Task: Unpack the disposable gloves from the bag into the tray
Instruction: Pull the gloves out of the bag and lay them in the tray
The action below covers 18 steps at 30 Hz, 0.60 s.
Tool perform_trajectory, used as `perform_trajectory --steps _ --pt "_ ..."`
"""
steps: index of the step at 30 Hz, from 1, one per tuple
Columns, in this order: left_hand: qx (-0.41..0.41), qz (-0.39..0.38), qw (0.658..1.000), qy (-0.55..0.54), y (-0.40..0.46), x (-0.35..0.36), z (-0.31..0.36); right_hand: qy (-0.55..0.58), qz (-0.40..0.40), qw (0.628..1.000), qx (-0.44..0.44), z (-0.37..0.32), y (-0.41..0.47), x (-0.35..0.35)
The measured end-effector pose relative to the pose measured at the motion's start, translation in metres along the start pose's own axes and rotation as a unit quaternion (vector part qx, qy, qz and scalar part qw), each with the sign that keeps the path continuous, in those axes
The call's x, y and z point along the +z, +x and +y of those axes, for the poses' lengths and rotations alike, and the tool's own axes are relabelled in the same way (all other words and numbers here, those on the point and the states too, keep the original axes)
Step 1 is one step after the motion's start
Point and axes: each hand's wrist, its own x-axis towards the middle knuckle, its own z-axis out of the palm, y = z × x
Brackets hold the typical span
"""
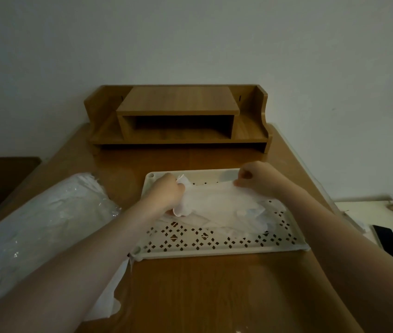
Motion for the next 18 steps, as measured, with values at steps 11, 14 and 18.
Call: perform_trajectory --steps 11,14,18 --pt "0.238 0.188 0.917 0.260 -0.019 0.001 -0.008 -0.089 0.103 0.985 -0.105 -0.022 -0.034 0.009" --pt "0.363 0.052 0.909 0.199 -0.028 0.003 0.001 -0.138 -0.016 0.981 -0.138 -0.026 -0.053 0.014" --pt "0.318 -0.136 0.914 0.214 -0.034 0.016 0.003 -0.169 -0.053 0.977 -0.122 -0.030 -0.060 0.020"
